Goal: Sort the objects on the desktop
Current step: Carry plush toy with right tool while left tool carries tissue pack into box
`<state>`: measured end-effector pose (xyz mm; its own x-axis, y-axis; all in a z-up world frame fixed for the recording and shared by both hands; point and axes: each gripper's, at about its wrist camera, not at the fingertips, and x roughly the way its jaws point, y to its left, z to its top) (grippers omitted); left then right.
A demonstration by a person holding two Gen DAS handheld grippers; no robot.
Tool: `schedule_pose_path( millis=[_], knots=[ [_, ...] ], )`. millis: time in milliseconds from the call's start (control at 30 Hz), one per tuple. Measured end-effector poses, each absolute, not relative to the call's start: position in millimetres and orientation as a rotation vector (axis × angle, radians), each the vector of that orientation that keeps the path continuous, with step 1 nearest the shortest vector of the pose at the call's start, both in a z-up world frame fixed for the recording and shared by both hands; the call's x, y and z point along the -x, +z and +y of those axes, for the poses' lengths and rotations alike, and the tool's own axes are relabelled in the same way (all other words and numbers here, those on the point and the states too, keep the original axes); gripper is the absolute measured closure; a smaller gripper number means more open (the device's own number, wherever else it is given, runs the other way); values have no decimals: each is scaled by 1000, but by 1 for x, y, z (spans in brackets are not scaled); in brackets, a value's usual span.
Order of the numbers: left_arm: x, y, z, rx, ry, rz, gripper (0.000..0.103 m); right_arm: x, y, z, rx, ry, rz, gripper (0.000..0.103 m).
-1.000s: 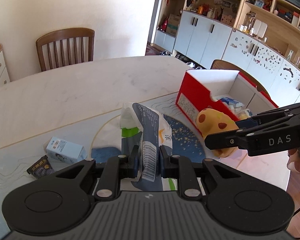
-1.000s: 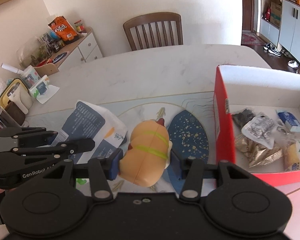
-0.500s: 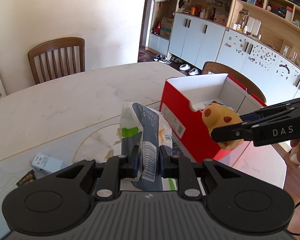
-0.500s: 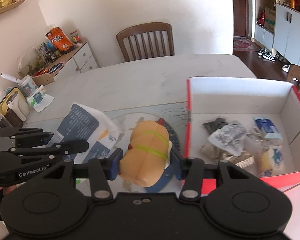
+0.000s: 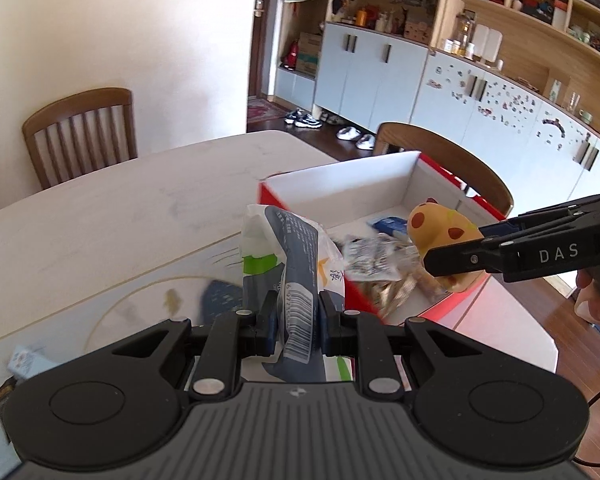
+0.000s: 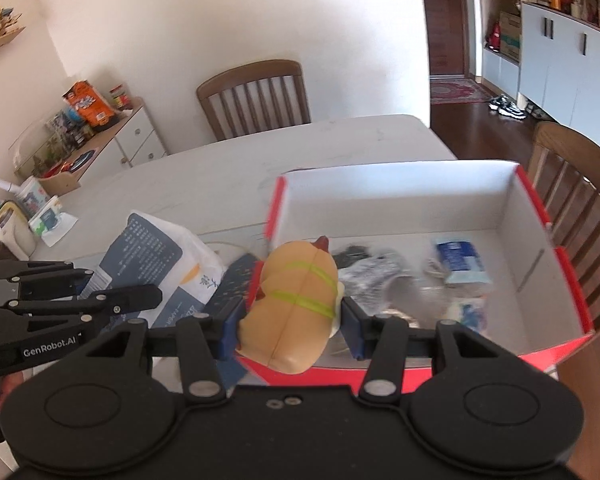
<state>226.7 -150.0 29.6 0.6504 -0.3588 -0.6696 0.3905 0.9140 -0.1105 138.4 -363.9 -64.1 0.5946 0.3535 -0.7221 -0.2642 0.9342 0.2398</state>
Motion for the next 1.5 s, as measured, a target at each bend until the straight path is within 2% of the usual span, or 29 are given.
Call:
schedule_pose_path(
  millis=[433, 733, 1500],
  knots=[
    [-263, 38, -218, -104, -475, 729, 85, -156, -74, -433, -121, 269, 870, 54],
    [-297, 22, -260, -145, -491, 776, 85, -176, -93, -457, -100, 241, 917, 54],
    [-343, -19, -288, -183, -445, 906, 85, -249, -138, -434, 96, 259, 976, 54]
  ],
)
